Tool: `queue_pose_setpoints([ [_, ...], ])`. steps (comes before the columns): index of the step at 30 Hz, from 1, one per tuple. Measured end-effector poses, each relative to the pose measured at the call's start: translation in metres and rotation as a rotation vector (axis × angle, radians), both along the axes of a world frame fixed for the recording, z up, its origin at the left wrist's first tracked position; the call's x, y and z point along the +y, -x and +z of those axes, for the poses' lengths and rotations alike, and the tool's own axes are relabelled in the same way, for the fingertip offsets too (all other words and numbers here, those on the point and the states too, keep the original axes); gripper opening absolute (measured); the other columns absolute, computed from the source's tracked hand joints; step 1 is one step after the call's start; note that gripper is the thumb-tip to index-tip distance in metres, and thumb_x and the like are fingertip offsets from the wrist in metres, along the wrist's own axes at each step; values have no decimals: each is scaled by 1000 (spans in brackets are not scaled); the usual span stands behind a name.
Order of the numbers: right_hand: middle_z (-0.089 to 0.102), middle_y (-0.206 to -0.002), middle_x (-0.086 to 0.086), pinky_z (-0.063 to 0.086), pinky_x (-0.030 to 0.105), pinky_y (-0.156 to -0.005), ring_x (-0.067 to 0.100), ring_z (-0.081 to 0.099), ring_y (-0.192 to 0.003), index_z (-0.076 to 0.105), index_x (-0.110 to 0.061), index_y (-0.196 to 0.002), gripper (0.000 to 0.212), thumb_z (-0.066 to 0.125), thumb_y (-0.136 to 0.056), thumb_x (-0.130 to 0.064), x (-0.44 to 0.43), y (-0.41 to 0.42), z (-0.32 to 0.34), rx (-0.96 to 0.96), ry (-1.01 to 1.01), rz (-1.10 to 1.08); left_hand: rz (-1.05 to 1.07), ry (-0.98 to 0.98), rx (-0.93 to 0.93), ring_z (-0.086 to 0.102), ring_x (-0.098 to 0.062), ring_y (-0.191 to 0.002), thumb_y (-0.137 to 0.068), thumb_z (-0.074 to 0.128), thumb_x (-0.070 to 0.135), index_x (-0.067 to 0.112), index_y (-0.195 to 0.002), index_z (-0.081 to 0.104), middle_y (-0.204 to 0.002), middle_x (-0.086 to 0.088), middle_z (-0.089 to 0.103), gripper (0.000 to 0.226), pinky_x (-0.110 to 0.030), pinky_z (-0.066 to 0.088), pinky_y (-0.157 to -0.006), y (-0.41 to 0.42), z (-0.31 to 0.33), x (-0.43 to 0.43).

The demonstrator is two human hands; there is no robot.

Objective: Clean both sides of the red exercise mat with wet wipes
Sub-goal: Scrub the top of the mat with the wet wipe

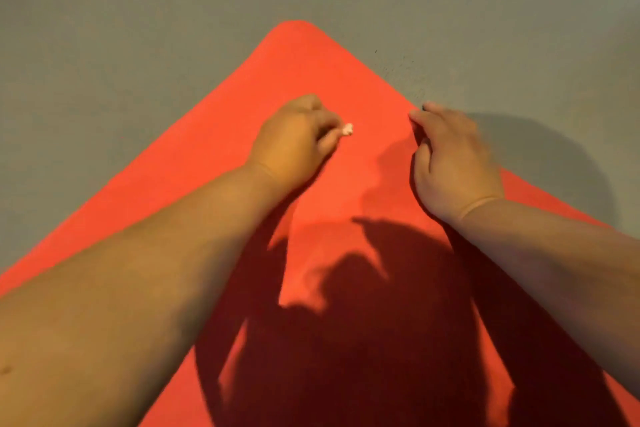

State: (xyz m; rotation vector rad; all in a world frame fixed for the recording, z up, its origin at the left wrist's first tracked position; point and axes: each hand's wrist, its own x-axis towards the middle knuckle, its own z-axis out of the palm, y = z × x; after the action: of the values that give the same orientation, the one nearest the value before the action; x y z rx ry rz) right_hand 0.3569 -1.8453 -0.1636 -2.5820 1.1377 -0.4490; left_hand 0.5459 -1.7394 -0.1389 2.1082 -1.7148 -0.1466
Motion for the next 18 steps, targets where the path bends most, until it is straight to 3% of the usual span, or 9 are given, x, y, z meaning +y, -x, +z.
queue_pose_setpoints([
  [3,52,-131,14,34,41,-106,35,44,-121,55,-11,-127,52,35,-80,-20,2,0,1,42,29,-12,328,-4,-65,57,-34,-89,-91,58,24,9,-101,73,-92,-17,59,23,-36,36,-74,-38,-1,17],
  [5,51,-129,14,34,42,-104,35,43,-121,55,-13,-128,53,39,-78,-21,5,0,5,82,63,-16,453,-54,-44,56,-35,-93,-93,55,22,8,-101,72,-97,-18,58,23,-39,36,-77,-9,-1,22],
  [7,50,-131,14,34,43,-102,36,43,-121,54,-14,-128,52,45,-78,-18,11,3,10,131,90,-9,359,-62,-5,58,-36,-91,-91,54,21,6,-95,72,-94,-18,60,24,-41,40,-77,48,3,28],
  [9,47,-136,15,31,45,-104,36,42,-125,54,-15,-130,52,46,-78,-19,20,11,14,163,121,12,89,-79,78,58,-36,-88,-90,50,26,8,-92,72,-91,-16,60,28,-43,46,-74,96,6,42],
  [11,45,-140,13,29,47,-108,34,39,-130,53,-16,-131,52,41,-80,-23,29,26,12,167,130,33,-166,-87,95,58,-35,-86,-92,47,31,11,-93,72,-91,-12,61,32,-43,49,-72,100,7,51],
  [13,46,-141,9,29,46,-109,31,40,-131,53,-16,-131,54,35,-81,-26,36,41,8,166,112,44,-253,-48,-33,58,-34,-80,-93,48,35,14,-92,74,-86,-10,63,34,-39,48,-69,69,5,50],
  [16,49,-139,8,31,44,-109,29,42,-130,55,-15,-129,57,34,-78,-27,37,43,6,127,76,20,46,7,-152,57,-37,-86,-92,54,34,10,-93,74,-89,-16,62,31,-39,41,-74,11,1,46],
  [18,50,-139,8,31,42,-108,29,43,-129,56,-15,-129,56,35,-77,-26,37,41,6,122,67,12,339,-8,-90,55,-37,-92,-93,57,29,8,-98,73,-94,-19,59,27,-39,36,-78,-4,-4,44],
])
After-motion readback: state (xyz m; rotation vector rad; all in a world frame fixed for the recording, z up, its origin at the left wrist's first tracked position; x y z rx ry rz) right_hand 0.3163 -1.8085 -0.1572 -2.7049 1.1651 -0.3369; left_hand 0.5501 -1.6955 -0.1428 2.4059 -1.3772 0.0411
